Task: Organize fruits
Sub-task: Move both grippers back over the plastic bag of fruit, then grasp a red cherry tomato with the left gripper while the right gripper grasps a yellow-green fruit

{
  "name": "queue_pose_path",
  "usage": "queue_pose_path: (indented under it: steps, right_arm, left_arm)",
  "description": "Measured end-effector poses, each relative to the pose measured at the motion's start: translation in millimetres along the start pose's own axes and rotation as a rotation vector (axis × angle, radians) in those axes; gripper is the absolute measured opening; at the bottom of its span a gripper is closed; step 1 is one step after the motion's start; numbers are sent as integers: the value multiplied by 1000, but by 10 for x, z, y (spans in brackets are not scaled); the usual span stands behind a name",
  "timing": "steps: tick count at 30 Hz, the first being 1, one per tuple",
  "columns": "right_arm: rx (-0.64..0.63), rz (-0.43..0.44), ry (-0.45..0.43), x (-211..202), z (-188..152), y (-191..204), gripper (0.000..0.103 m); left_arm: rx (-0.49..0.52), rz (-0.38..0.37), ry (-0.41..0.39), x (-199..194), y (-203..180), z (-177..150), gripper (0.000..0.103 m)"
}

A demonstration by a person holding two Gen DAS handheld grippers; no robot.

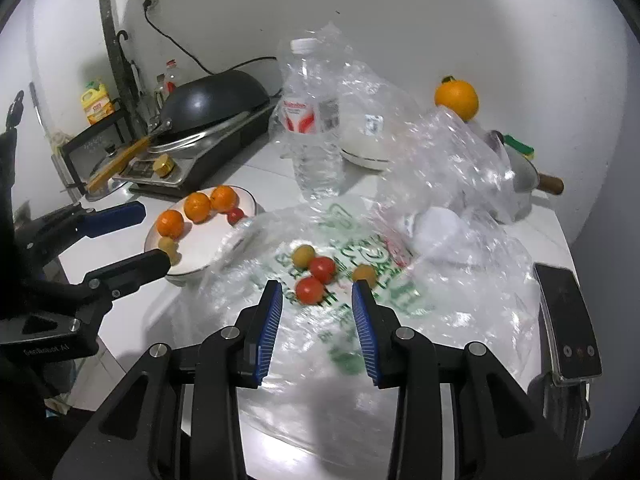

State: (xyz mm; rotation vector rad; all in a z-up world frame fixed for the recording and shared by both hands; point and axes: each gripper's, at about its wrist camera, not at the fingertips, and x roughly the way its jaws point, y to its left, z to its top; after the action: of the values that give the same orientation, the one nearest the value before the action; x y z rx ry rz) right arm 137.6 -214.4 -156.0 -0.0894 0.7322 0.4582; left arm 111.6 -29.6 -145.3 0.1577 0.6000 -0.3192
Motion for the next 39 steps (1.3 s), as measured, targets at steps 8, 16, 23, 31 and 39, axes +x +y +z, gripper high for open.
queue_pose_path:
  steps: [8,16,23,31,39]
  right_arm:
    - [33,15,12,63,-97,-252,38]
    - [55,64,6,170,-47,-459,38]
    - [45,96,19,362,46,-554,38]
    - [25,128,37,602,142,-571,38]
    - [12,133,82,842,171,-571,37]
  left_arm:
    - [8,-47,16,192,-185,75,65]
    - [31,-44,66,529,-343,99,65]
    - [47,-33,119,848,-368,105,65]
    - [49,-67,171,1142,-399,64,56]
    - [41,-87,220,1356,-390,-1,47]
